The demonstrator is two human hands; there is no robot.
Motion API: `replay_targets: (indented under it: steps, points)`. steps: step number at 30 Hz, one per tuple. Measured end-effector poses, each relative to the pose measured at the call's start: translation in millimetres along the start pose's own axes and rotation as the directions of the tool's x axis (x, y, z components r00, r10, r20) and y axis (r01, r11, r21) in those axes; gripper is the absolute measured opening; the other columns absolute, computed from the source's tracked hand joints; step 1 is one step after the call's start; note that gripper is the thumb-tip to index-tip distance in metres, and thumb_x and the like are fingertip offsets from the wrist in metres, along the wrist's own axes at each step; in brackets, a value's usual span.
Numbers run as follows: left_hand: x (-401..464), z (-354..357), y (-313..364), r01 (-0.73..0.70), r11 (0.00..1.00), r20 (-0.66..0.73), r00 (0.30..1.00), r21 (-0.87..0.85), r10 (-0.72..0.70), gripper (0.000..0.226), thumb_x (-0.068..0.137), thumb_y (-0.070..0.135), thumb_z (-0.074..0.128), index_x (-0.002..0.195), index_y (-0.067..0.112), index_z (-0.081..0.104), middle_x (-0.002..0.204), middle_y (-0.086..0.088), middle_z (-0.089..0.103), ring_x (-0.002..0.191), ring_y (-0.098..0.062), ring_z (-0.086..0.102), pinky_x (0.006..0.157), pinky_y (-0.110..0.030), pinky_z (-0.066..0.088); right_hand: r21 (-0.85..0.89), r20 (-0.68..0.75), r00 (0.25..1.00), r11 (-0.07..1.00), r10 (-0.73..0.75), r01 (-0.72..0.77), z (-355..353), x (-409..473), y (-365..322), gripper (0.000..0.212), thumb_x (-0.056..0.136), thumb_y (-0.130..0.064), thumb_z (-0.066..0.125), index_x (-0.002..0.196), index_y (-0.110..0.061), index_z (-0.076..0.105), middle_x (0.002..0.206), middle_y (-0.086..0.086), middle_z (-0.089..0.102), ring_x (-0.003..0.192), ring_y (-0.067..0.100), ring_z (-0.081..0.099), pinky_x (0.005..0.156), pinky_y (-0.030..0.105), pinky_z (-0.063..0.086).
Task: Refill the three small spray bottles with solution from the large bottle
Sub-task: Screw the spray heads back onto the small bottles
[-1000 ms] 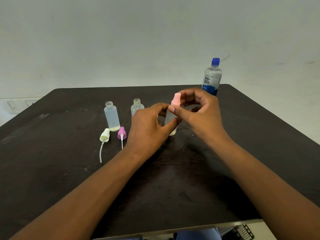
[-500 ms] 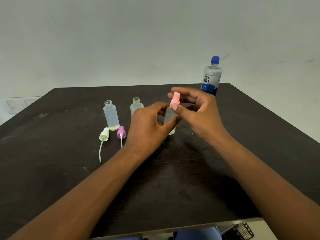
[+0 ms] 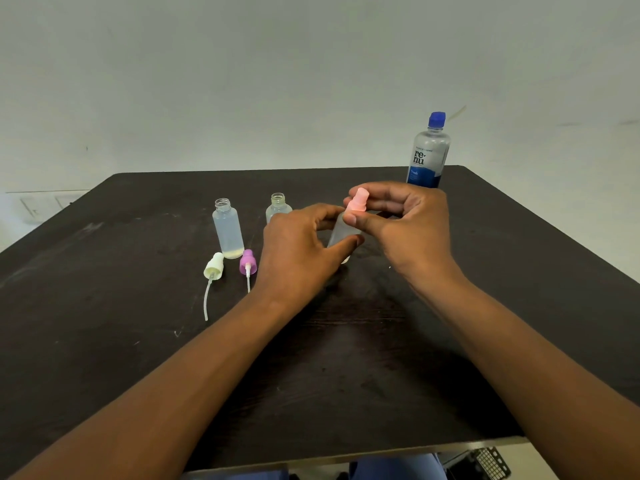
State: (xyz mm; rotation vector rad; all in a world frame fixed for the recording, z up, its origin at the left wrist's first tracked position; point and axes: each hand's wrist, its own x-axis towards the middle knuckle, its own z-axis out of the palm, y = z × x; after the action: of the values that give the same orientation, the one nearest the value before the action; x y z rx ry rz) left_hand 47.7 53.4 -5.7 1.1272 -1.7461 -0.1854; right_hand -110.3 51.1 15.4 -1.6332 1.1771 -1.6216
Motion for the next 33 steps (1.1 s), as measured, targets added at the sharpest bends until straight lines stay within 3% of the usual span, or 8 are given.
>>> replay_targets:
  steps: [4,8,11,16,23,27,31,33]
  points:
    - [1.6,-0.6,0.8,-0.012,0.999,0.034,0.999,0.051,0.011,0.043,0.085,0.04,0.082,0.125,0.025,0.075,0.113,0.01,0.078,0.064,0.012,0.058,0.076,-0.014,0.052,-0.056,-0.021,1.0,0.998,-0.016,0.015,6.2,-2.1,2.6,0.034,0.081,-0.006,0.088,0.105,-0.028,0.077,0.096,-0.01,0.081,0.097,0.004,0.076,0.094,0.046,0.061]
    - [1.8,-3.6,2.2,-0.004,0.999,-0.021,1.0,0.051,0.005,0.048,0.087,0.041,0.076,0.131,0.023,0.072,0.113,0.007,0.078,0.08,0.0,0.072,0.092,-0.03,0.059,-0.05,-0.054,0.998,0.998,-0.028,0.026,9.1,2.1,7.9,0.036,0.089,0.0,0.079,0.114,-0.024,0.075,0.103,-0.009,0.08,0.103,0.004,0.075,0.096,0.04,0.061]
    - [2.7,-6.4,-0.3,0.017,1.0,-0.093,0.996,0.026,-0.015,0.039,0.087,0.035,0.069,0.126,0.027,0.074,0.111,0.016,0.077,0.061,0.004,0.063,0.083,-0.035,0.061,-0.111,-0.088,0.995,0.993,-0.053,0.044,6.9,7.3,12.0,0.035,0.092,-0.003,0.077,0.121,-0.021,0.074,0.107,-0.011,0.078,0.106,0.005,0.073,0.096,0.034,0.06]
    - [7.6,-14.6,-5.2,0.006,0.998,-0.205,0.979,0.062,0.007,0.022,0.096,0.033,0.064,0.113,0.03,0.077,0.095,0.019,0.077,0.053,-0.003,0.058,0.064,-0.031,0.056,-0.197,-0.071,0.997,0.98,-0.022,0.008,5.4,10.2,15.3,0.036,0.095,-0.008,0.075,0.128,-0.021,0.071,0.115,-0.009,0.077,0.11,0.004,0.07,0.098,0.03,0.059]
    - [10.7,-25.1,-11.3,0.025,0.998,-0.281,0.96,0.055,-0.008,0.018,0.097,0.028,0.065,0.109,0.029,0.079,0.089,0.02,0.075,0.058,-0.004,0.062,0.068,-0.027,0.055,-0.26,-0.059,0.998,0.966,-0.017,0.001,3.7,11.6,19.2,0.037,0.093,-0.013,0.077,0.128,-0.024,0.069,0.116,-0.01,0.075,0.109,0.002,0.068,0.094,0.027,0.059]
    - [16.2,-37.2,-13.6,0.056,0.998,-0.376,0.925,0.008,-0.049,0.02,0.097,0.032,0.06,0.107,0.034,0.078,0.089,0.02,0.076,0.062,-0.009,0.066,0.074,-0.037,0.059,-0.252,-0.074,0.997,0.968,0.004,-0.022,3.1,11.9,21.3,0.037,0.093,-0.017,0.079,0.128,-0.022,0.07,0.117,-0.01,0.073,0.109,0.006,0.068,0.097,0.033,0.059]
    - [20.3,-48.7,-15.7,0.065,0.998,-0.465,0.883,-0.023,-0.068,0.022,0.1,0.032,0.056,0.107,0.031,0.077,0.085,0.02,0.075,0.063,-0.008,0.067,0.072,-0.035,0.058,-0.266,-0.254,0.958,0.962,-0.133,0.063,2.6,9.7,18.8,0.041,0.093,-0.036,0.078,0.13,-0.023,0.067,0.12,-0.011,0.067,0.107,0.006,0.064,0.089,0.035,0.059]
    - [20.7,-51.7,-16.3,0.058,0.997,-0.504,0.861,-0.044,-0.072,0.023,0.101,0.03,0.055,0.107,0.028,0.078,0.081,0.02,0.074,0.064,-0.004,0.067,0.069,-0.03,0.056,-0.31,-0.324,0.91,0.938,-0.259,0.156,4.1,8.9,16.7,0.038,0.091,-0.035,0.079,0.126,-0.023,0.068,0.116,-0.007,0.062,0.103,0.007,0.061,0.088,0.039,0.057]
